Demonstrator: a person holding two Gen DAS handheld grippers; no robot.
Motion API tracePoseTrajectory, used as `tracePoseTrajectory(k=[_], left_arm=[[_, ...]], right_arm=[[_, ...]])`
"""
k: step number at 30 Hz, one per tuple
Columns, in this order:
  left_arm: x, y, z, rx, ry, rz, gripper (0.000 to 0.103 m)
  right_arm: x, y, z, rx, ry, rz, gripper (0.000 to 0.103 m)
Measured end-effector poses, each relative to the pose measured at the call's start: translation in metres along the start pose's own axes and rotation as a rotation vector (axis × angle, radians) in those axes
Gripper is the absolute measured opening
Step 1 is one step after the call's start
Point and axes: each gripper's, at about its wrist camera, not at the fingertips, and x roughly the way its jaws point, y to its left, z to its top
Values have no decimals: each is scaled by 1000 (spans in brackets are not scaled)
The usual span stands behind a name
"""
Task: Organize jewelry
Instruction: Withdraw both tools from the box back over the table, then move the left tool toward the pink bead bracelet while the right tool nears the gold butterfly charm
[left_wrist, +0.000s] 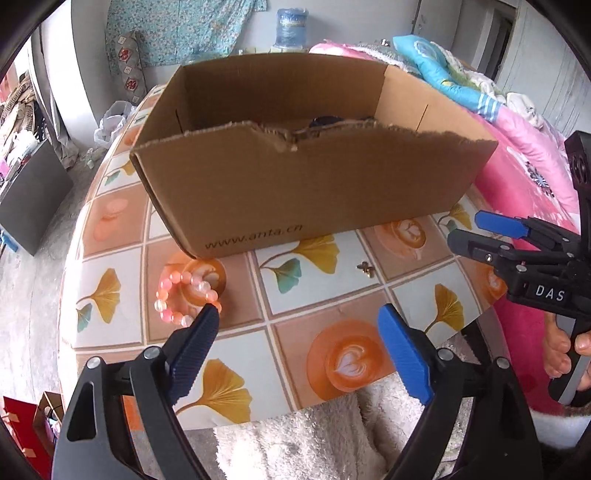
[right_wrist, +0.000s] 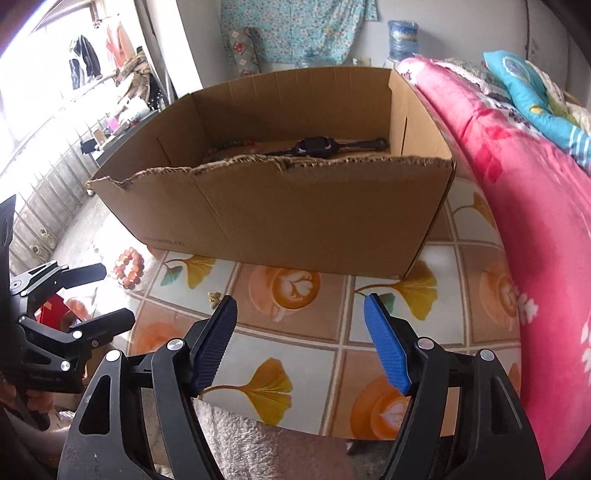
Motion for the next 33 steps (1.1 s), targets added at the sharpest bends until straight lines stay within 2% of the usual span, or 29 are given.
tracePoseTrajectory(k=[8, 15, 33], left_arm=[[26, -13, -8, -23, 105, 45, 86], [36, -18, -7, -54, 146, 87, 86], [41, -22, -8, -72, 161, 115, 90]], right_arm=[[19, -17, -8, 102, 99, 32, 72], [22, -30, -9, 134, 108, 65, 76], [24, -26, -6, 128, 113, 74, 79]])
